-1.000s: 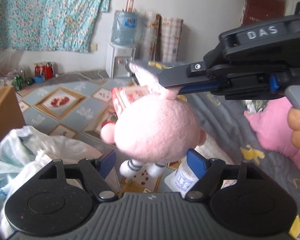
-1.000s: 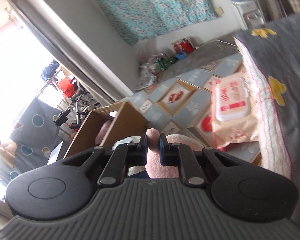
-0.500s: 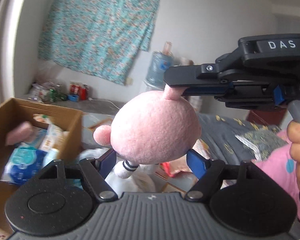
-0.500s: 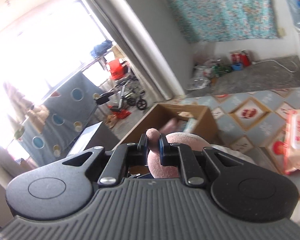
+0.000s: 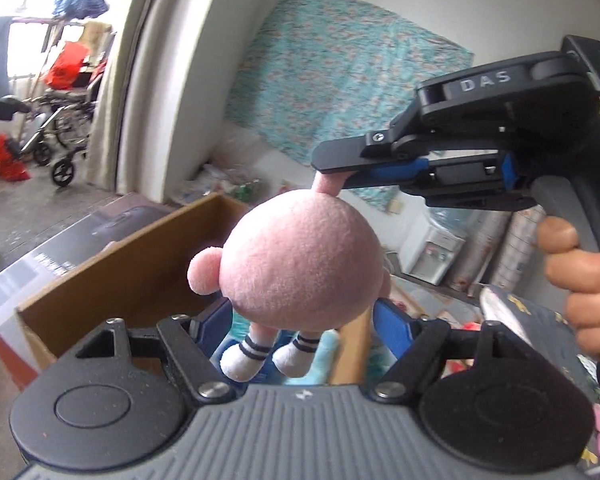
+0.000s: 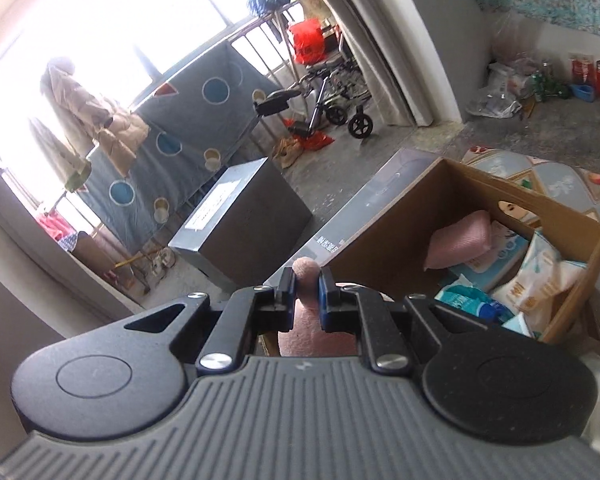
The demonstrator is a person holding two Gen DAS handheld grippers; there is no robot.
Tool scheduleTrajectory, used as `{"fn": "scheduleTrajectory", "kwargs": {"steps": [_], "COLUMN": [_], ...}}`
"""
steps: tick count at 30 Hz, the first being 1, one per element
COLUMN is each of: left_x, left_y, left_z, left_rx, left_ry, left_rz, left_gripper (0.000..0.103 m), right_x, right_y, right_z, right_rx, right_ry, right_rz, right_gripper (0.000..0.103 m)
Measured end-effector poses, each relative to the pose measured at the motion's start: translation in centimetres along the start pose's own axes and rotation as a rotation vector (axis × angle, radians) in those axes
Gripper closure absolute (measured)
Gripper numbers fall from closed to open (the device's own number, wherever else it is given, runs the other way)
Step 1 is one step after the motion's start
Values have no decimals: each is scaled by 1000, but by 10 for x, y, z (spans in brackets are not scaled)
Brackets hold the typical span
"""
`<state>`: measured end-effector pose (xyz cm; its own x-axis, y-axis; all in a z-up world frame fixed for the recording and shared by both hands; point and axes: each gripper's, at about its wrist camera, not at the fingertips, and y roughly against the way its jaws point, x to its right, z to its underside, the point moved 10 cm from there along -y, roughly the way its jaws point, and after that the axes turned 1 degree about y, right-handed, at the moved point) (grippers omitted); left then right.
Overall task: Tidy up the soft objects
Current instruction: 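Carry the pink plush toy over the cardboard box with the right gripper, then lower the plush toy into the box and open the right gripper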
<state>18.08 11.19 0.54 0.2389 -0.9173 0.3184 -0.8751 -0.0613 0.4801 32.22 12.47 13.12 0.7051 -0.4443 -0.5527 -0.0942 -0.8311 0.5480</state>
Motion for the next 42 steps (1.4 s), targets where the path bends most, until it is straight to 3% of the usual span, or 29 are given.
{"fn": "scheduleTrajectory", "kwargs": {"steps": [11,15,18,23,25,26,27,29,31,33,39,42], "left_x": [-85,-95,-97,-94,-93,-94,-94,-94,-94,-93,-92,-95], "left_y": [-15,-17,-22,-26,-29,-31,-32,-34,-34,-35,-33,-35], "left_z": [-8,-2,1,4,5,5,6,8,10,10,13,13], "left_rx": [-30,-46,-64,-79,-83,-86,-89,-97,-105,-110,-116,-121], "left_ry": [92,107,106,83,81,80,80,79,77,74,73,77], "left_rz": [-126,-134,-124,-103,-95,-91,-87,-81,-77,-78,-81,-86], "left_gripper": [25,25,25,25,25,25,25,25,25,25,24,24], "right_x": [46,63,74,74,78,83,88,95,102,113,147,159], "right_y": [-149,-188,-194,-180,-178,-176,-176,-176,-176,-178,-192,-202], "right_z": [-45,-29,0,33,42,44,44,41,38,34,32,36], "right_rx": [-134,-242,-324,-386,-405,-406,-402,-386,-358,-331,-332,-337], "right_ry": [87,183,243,387,420,415,395,333,243,113,-274,-360], "right_rz": [72,102,126,179,234,263,283,293,281,263,169,165], "right_gripper": [93,92,92,90,84,74,62,52,49,35,31,32]}}
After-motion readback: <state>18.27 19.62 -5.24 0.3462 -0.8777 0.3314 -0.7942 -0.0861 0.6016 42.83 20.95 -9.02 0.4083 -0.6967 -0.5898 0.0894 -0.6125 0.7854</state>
